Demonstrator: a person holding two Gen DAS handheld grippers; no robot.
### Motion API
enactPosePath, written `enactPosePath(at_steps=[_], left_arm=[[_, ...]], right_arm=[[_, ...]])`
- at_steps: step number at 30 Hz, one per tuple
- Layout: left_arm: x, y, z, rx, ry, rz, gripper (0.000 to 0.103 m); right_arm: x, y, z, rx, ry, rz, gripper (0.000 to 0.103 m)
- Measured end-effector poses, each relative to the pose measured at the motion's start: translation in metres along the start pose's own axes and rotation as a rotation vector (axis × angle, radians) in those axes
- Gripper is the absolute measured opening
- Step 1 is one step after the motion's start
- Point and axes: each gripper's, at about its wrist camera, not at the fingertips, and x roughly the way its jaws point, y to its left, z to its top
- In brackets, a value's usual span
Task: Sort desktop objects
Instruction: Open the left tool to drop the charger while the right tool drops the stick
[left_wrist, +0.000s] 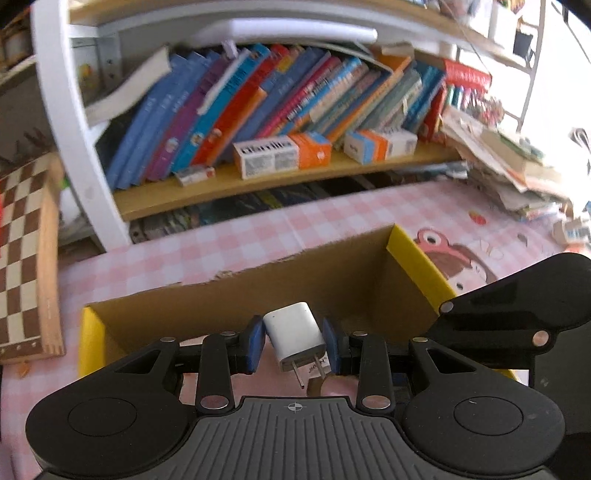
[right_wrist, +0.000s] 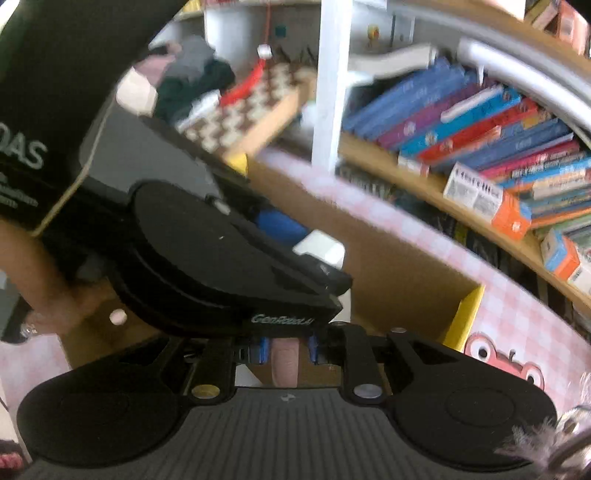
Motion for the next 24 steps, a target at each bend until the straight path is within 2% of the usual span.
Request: enactPosePath(at_steps=[4,18,22,23,24], left_arm=[[0.015,-0.004,0.002,0.037,0.041,-0.013,0.032],[0.043,-0.005,0.009,0.055,0.114,-0.035,0.032],[0.04,-0.003,0.009,0.042,0.116,-0.046,0.035],[0.038,-0.003,0.009,0.042,0.112,-0.049,0.038],[0.035,-0.003,0.009,0.044,0.106,-0.047,0.041]], right_arm=[[0.012,-0.003,-0.006,0.027,0.061,0.045,0.019],[0.014,-0.004,-0.006,0.062,0.097,0.048,0.021],[0.011,-0.004,-0.007,0.071,0.093,0.038,0.032],[0.01,-0.005,-0.007,0.076,0.091,0.033,0.039],[0.009,-0.005,-0.007,0.078,0.087,0.029,0.04]])
